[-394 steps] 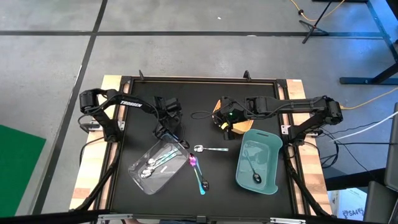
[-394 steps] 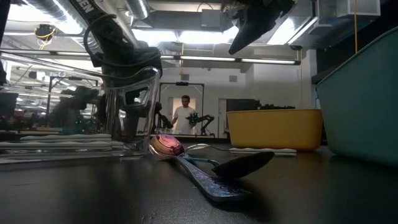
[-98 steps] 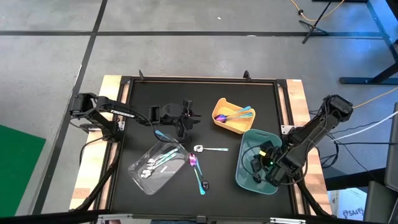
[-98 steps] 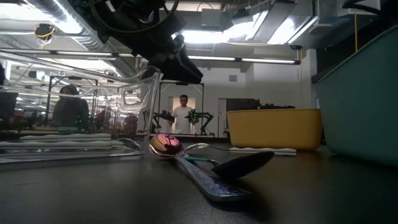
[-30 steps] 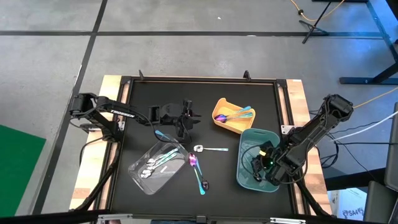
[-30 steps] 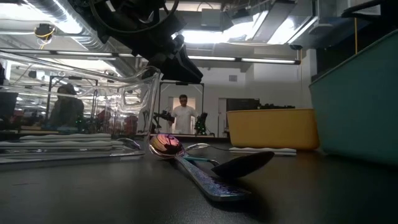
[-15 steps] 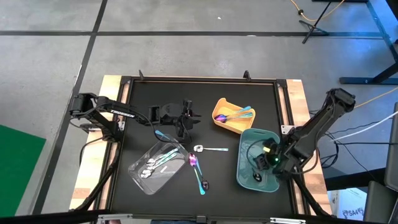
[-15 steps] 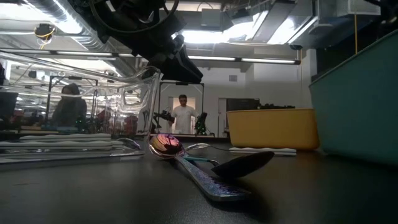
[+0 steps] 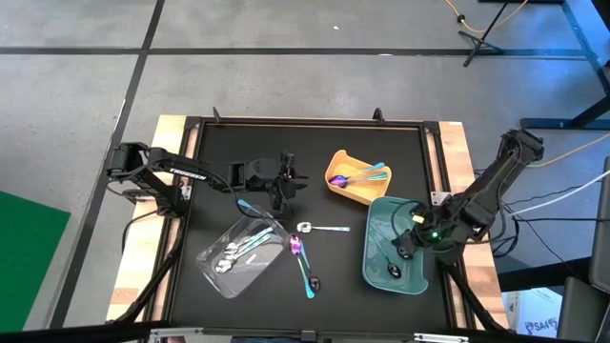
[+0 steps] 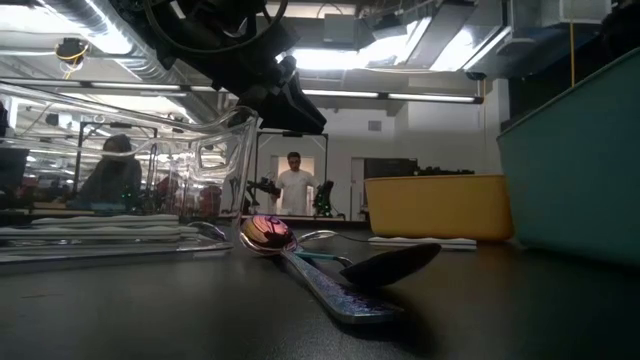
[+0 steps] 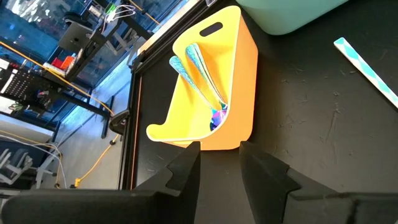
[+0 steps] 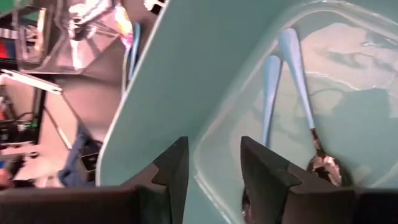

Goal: Sort silverware by color (type)
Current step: Put the white patterned spoon into the transparent bin

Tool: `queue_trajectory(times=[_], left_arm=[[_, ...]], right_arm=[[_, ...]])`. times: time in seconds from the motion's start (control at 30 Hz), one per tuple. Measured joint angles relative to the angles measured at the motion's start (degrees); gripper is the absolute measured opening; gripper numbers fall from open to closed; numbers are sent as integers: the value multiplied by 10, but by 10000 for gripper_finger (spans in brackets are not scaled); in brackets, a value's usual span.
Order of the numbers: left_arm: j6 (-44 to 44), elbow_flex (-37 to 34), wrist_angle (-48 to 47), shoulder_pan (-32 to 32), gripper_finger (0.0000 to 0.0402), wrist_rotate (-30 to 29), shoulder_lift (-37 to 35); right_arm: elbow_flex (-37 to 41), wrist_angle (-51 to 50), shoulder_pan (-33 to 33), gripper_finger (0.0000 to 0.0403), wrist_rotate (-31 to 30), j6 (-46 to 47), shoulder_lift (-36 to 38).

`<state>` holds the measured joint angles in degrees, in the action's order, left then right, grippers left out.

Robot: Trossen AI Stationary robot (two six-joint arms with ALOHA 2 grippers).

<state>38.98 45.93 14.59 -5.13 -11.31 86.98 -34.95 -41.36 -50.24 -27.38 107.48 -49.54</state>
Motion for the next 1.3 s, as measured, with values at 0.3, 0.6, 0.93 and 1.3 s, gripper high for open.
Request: queue_trajectory(times=[0.3,0.6,0.93,1.3], left_arm=[[0,0,0,0,106,0,0],[0,0,0,0,106,0,0],[0,0,0,0,106,0,0],[-13,0,0,0,106,-5,0]], right_arm=[[0,69,0,131,-19,-65,57],[-1,236,0,131,-142,-290,102],[-1,340,83,131,-152,-574,125],[-1,412,240,131,-12,-771,101]])
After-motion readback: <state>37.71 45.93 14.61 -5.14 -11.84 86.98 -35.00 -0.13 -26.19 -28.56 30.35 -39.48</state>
